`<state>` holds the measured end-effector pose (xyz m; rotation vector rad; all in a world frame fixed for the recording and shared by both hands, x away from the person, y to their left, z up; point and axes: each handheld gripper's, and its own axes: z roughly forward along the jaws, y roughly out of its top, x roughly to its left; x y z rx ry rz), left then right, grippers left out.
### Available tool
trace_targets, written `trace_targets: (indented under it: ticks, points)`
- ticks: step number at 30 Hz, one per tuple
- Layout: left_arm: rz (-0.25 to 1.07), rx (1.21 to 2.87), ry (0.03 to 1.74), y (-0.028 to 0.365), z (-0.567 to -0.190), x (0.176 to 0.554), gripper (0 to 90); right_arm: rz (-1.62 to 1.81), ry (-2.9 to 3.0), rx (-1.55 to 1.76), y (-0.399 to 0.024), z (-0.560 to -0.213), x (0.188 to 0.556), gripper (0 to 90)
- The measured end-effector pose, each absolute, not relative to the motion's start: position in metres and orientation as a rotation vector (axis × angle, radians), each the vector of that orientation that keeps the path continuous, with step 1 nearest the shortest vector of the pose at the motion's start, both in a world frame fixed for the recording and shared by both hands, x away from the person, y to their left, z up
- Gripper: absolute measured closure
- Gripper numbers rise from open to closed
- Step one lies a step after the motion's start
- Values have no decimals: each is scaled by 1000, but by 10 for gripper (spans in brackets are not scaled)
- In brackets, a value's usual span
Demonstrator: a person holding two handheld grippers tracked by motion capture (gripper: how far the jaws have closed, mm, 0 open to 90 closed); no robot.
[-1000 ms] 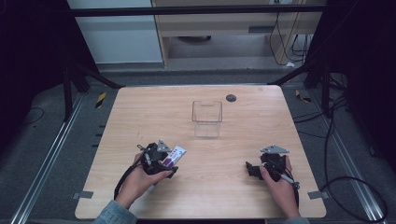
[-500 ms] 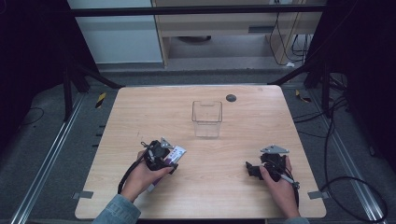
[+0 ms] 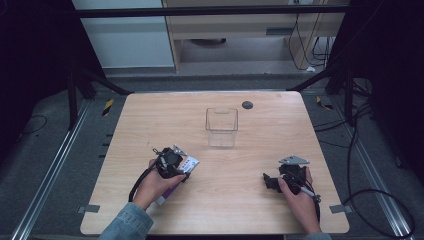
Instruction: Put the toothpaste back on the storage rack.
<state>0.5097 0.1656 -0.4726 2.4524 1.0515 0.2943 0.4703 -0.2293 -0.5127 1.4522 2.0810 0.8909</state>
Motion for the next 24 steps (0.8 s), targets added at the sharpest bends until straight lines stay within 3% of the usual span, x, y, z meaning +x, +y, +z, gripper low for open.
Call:
trace_targets:
  ticks: [11, 24]
  points:
    - [282, 2474, 1045, 162, -476, 513, 449, 891, 2081, 1452, -229, -513, 470, 3]
    - [278, 2490, 1032, 159, -475, 513, 558, 891, 2081, 1452, -229, -513, 470, 3]
